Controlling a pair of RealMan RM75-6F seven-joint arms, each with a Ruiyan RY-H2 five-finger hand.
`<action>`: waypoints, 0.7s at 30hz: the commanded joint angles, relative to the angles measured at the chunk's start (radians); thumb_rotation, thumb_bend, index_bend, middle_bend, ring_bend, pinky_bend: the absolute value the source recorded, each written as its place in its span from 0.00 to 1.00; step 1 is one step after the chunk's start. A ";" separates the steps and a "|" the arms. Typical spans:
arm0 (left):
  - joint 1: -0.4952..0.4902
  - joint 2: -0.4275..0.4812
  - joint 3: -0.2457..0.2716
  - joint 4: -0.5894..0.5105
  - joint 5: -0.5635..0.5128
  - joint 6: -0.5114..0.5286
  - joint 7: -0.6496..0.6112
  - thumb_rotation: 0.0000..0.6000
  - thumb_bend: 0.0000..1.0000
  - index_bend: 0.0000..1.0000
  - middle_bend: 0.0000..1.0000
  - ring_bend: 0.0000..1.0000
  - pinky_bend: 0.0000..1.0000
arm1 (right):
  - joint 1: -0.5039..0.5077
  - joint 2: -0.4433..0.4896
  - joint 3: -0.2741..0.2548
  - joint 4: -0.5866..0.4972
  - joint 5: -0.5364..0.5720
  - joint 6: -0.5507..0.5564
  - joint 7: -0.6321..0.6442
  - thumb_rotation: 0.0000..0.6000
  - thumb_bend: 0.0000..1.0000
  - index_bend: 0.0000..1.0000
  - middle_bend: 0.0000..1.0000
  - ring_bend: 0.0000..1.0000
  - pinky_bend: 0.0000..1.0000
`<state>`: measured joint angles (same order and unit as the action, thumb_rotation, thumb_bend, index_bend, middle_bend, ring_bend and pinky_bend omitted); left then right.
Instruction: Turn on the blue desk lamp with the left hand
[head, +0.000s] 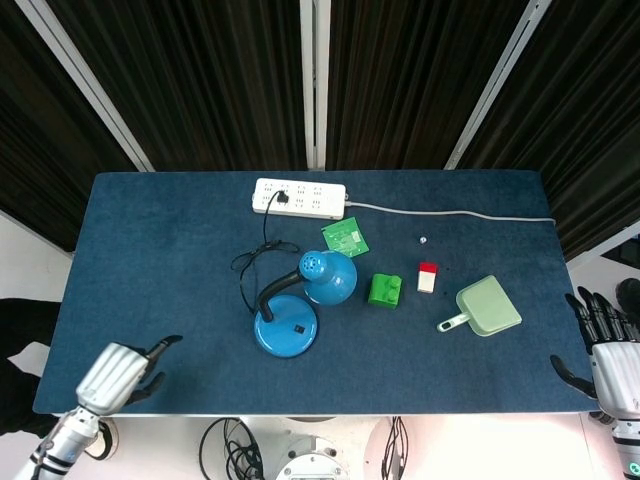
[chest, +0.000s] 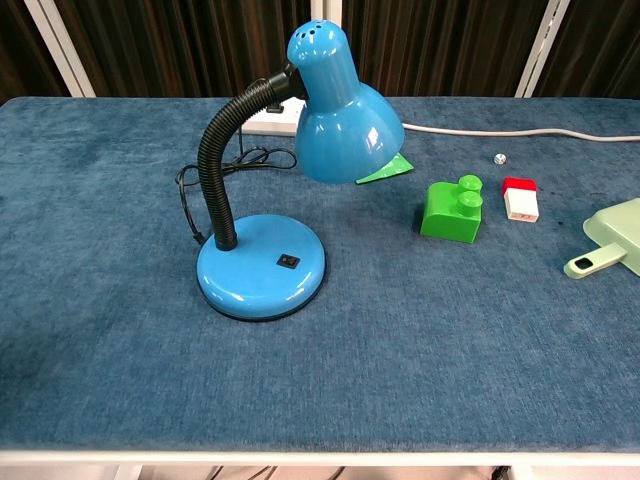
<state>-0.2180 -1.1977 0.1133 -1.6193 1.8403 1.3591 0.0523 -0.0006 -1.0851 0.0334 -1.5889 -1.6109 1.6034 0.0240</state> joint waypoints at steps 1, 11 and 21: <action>-0.055 -0.032 0.010 -0.042 0.014 -0.087 0.041 1.00 0.40 0.19 0.77 0.77 0.87 | 0.001 -0.003 0.000 -0.002 0.001 -0.004 -0.010 1.00 0.18 0.00 0.00 0.00 0.15; -0.200 -0.092 -0.059 -0.180 -0.160 -0.406 0.262 1.00 0.41 0.11 0.78 0.77 0.87 | -0.003 0.002 0.007 -0.001 0.024 -0.004 0.005 1.00 0.18 0.00 0.00 0.00 0.15; -0.265 -0.186 -0.112 -0.172 -0.289 -0.480 0.352 1.00 0.42 0.07 0.78 0.78 0.87 | -0.008 0.006 0.011 0.025 0.033 0.002 0.051 1.00 0.18 0.00 0.00 0.00 0.15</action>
<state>-0.4759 -1.3750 0.0071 -1.7938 1.5597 0.8848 0.3972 -0.0078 -1.0791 0.0441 -1.5649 -1.5785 1.6042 0.0735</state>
